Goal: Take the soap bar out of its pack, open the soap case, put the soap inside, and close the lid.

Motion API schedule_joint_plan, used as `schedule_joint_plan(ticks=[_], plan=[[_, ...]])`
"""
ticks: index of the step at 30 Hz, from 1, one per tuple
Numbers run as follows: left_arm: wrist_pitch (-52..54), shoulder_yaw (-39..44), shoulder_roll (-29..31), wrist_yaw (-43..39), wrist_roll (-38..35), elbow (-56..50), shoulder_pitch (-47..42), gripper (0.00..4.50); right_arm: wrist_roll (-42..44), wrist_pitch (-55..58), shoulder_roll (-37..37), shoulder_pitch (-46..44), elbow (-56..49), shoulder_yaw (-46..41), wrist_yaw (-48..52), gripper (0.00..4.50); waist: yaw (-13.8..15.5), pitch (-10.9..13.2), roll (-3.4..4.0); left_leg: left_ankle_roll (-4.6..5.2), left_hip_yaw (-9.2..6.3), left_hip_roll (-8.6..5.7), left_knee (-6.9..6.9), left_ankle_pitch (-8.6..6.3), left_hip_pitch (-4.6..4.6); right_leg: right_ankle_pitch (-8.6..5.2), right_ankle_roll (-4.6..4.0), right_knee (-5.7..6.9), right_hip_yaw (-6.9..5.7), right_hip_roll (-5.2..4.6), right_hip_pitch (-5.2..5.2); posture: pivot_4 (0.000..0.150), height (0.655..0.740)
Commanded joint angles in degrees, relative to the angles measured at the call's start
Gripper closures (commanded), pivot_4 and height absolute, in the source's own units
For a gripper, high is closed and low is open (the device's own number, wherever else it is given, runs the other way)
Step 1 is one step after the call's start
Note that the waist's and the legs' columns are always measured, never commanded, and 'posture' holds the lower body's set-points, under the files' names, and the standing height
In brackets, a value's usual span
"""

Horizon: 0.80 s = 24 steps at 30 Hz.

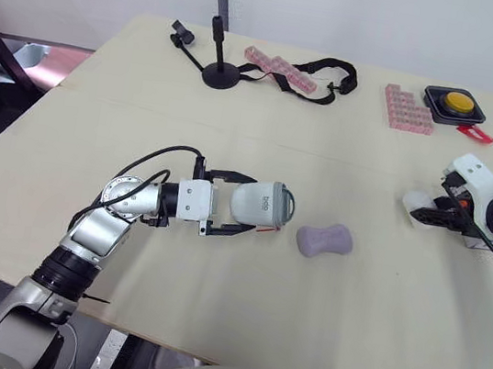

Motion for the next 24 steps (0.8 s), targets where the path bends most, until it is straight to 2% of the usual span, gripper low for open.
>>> schedule_joint_plan(ticks=[1, 2, 4, 8, 13, 18, 20, 22, 24], plan=[[0.07, 0.99, 0.40, 0.48, -0.64, -2.21, 0.40, 1.03, -3.80, -2.43, 0.40, -1.45, 1.76, -0.32, 1.83, 2.51, -0.25, 0.00, 0.00, 0.00, 0.00, 0.01, 0.00, 0.00, 0.00, 0.00, 0.00, 0.02, 0.00, 0.00, 0.00, 0.150, 0.7400], [0.19, 1.00, 0.45, 0.47, -0.66, -2.39, 0.51, 1.03, -4.50, -2.82, 0.69, -1.63, 2.22, -0.36, 2.31, 2.51, -0.32, 0.00, 0.00, 0.00, 0.00, 0.01, 0.00, 0.00, 0.00, 0.00, 0.00, 0.03, 0.00, 0.00, 0.00, 0.150, 0.7400], [0.40, 1.04, 0.51, 0.45, -0.68, -2.62, 0.60, 1.03, -5.53, -3.28, 1.36, -1.95, 2.99, -0.74, 2.91, 1.47, -0.43, 0.00, 0.00, 0.00, 0.01, 0.01, 0.02, 0.00, 0.00, 0.00, -0.01, 0.07, 0.02, 0.01, 0.00, 0.150, 0.7400], [0.62, 1.15, 0.54, 0.51, -0.61, -2.79, 0.57, 1.03, -6.85, -5.20, 2.34, -1.98, 4.10, -1.80, 4.21, 0.16, -0.55, 0.00, 0.00, 0.00, 0.02, 0.03, 0.09, 0.00, 0.01, 0.00, -0.01, 0.16, 0.02, 0.01, 0.00, 0.150, 0.7400], [0.95, 1.22, 0.54, 0.67, -0.60, -2.91, 0.59, 1.03, -6.66, -8.17, 3.12, -0.67, 3.23, -4.93, 4.75, 0.07, -0.57, 0.00, 0.01, 0.01, 0.02, 0.04, 0.18, 0.00, 0.00, -0.01, -0.01, 0.22, 0.02, 0.01, 0.00, 0.150, 0.7400], [5.75, 1.81, 0.58, 1.29, -1.84, -3.75, 0.76, 1.03, -2.03, -16.82, 4.71, 3.08, 1.32, -13.96, 8.39, 0.07, -0.48, 0.00, 0.00, 0.03, 0.02, 0.06, 0.24, -0.01, -0.05, -0.01, -0.01, 0.24, 0.02, 0.00, 0.00, 0.150, 0.7400], [8.44, 2.05, 0.78, 0.81, -3.09, -4.38, 0.79, 1.03, -1.43, -28.00, 5.81, 6.90, 1.08, -18.09, 12.24, 0.07, -0.41, -0.01, 0.00, 0.04, 0.03, 0.07, 0.26, -0.02, -0.14, -0.01, -0.01, 0.24, 0.01, 0.00, 0.00, 0.150, 0.7400], [11.17, 2.18, 1.52, -0.30, -4.40, -4.81, 0.65, 1.03, 6.29, -32.33, 11.48, 13.51, -3.01, -26.84, 15.31, 0.07, -0.30, -0.02, -0.03, 0.08, 0.03, 0.15, 0.31, -0.04, -0.46, -0.01, -0.02, 0.22, -0.10, 0.00, -0.01, 0.150, 0.7400], [13.24, 2.11, 2.26, -1.07, -4.62, -4.95, 0.28, 1.03, 11.06, -35.23, 15.84, 21.13, -7.79, -31.61, 19.12, 0.07, -0.26, -0.06, 0.02, 0.13, 0.05, 0.30, 0.43, -0.08, -0.58, -0.01, -0.03, 0.25, -0.19, 0.03, -0.04, 0.150, 0.7400]])
